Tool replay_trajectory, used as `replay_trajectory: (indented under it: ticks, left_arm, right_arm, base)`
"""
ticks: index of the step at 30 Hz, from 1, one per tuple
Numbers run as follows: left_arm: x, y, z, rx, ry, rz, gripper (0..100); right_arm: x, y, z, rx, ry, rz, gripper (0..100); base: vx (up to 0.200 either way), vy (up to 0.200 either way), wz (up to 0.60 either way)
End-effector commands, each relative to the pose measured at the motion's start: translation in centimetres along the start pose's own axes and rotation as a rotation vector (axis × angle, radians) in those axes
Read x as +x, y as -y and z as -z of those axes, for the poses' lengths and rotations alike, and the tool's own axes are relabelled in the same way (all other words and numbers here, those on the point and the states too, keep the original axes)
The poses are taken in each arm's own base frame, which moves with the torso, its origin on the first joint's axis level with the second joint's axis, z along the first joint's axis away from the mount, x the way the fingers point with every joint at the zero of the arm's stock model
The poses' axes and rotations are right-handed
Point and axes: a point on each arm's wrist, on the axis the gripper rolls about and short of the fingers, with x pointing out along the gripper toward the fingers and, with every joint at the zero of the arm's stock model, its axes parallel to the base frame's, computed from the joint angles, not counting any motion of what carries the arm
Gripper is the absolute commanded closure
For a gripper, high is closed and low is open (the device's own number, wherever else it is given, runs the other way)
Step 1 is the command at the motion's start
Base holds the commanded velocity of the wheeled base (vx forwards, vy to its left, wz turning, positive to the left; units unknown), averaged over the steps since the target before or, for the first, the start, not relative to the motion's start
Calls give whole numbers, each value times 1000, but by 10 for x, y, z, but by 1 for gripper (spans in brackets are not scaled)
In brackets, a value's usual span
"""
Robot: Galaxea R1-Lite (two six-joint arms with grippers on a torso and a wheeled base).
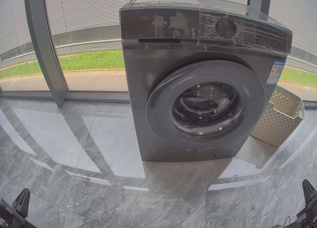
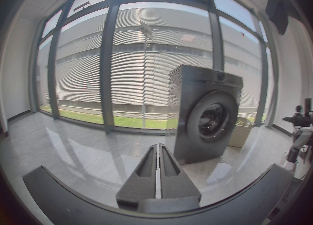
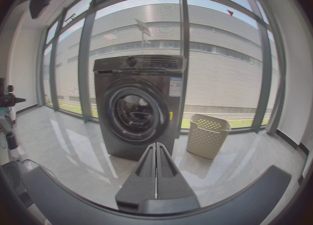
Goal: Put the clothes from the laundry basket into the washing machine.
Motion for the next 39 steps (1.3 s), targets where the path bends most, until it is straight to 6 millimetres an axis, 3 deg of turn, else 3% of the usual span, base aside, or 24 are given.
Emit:
replay_trajectory:
  ticks: [1, 5, 9, 11, 39]
  left_arm:
    - [-2, -3, 19, 29, -60, -117, 100]
    - [-4, -5, 20, 41, -46, 31, 100]
    - [-10, -4, 21, 46, 30, -86, 100]
    - [-10, -6, 27, 64, -28, -134, 100]
    - [-10, -5, 26, 55, -22, -114, 100]
  right_arm:
    - [-3, 0, 5, -6, 24, 16, 100]
    - [-2, -1, 6, -17, 20, -44, 100]
    - [-2, 0, 5, 3, 39, 24, 100]
    - [-2, 1, 5, 33, 32, 74, 100]
    - [-1, -1, 6, 32, 29, 3, 100]
  base:
    - [0, 0, 0]
    - [0, 0, 0]
    - [0, 0, 0]
    - [0, 0, 0]
    - [0, 0, 0]
